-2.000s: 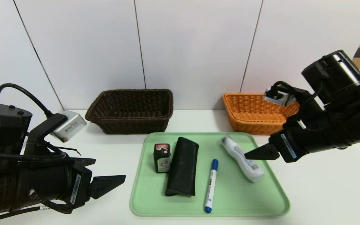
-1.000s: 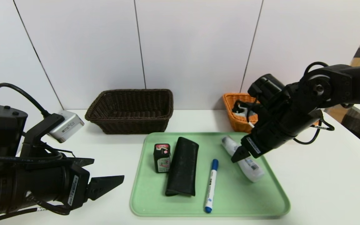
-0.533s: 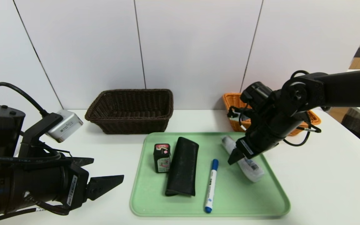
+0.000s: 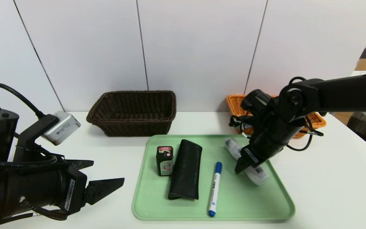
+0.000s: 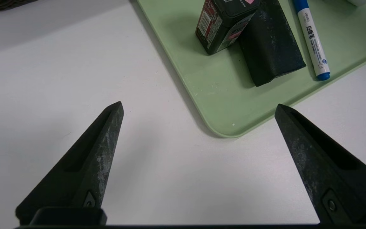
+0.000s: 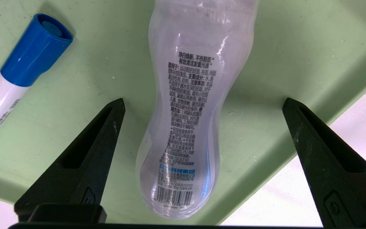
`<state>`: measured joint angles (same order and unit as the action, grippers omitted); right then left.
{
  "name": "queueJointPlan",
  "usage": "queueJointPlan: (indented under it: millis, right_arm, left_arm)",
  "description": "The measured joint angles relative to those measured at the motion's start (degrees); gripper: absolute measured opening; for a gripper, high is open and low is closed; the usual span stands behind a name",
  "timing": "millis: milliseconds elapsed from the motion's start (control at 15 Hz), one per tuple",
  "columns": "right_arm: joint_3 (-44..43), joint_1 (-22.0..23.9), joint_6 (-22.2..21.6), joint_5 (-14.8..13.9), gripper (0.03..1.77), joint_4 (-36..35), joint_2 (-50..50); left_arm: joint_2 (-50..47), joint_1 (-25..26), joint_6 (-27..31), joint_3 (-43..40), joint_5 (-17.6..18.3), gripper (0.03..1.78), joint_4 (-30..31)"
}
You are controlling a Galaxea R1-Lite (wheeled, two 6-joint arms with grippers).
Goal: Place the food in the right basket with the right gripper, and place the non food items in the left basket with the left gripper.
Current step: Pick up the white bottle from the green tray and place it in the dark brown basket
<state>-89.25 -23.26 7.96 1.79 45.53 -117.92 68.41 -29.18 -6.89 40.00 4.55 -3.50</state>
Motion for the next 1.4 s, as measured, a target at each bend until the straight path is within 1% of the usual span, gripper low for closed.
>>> queueJointPlan:
  millis: [400,467,600,667,867,933,1000,1400]
  right_arm:
    - [-0.63,-0.77,0.11,0.02,1.70,-0.50,-0.22]
    - [-0.68,-0.77,0.13,0.11,1.61,-0.50,-0.22]
    - [-0.72,-0.80,0.16,0.11,1.27,-0.48,-0.20]
    - [-0.63,-0.83,0.13,0.18,1.13,-0.48,-0.13]
    - [-0.41,-1.01,0.16,0.10,0.80,-0.44,0.02]
    - [-0.39,-1.01,0.16,0.11,0.62,-0.48,0.06]
    - [-0.33,-0.96,0.16,0.11,0.51,-0.44,0.12]
    - [-0.17,-1.40,0.16,0.05,0.51,-0.30,1.57]
  left_arm:
    - [-0.45,0.00,0.06,-0.20,-0.01,1.69,0.00]
    - [-0.52,0.00,0.04,-0.20,0.00,1.69,0.00]
    - [-0.61,0.02,0.02,-0.21,0.00,1.69,0.00]
    - [-0.63,0.05,0.00,-0.23,0.00,1.69,0.00]
    - [-0.72,0.05,0.06,-0.28,0.00,1.69,0.00]
    - [-0.78,0.05,0.11,-0.28,-0.01,1.69,0.00]
    - [-0.80,0.02,0.17,-0.26,-0.04,1.69,0.00]
    - [-0.96,0.02,0.20,-0.20,0.07,1.69,0.00]
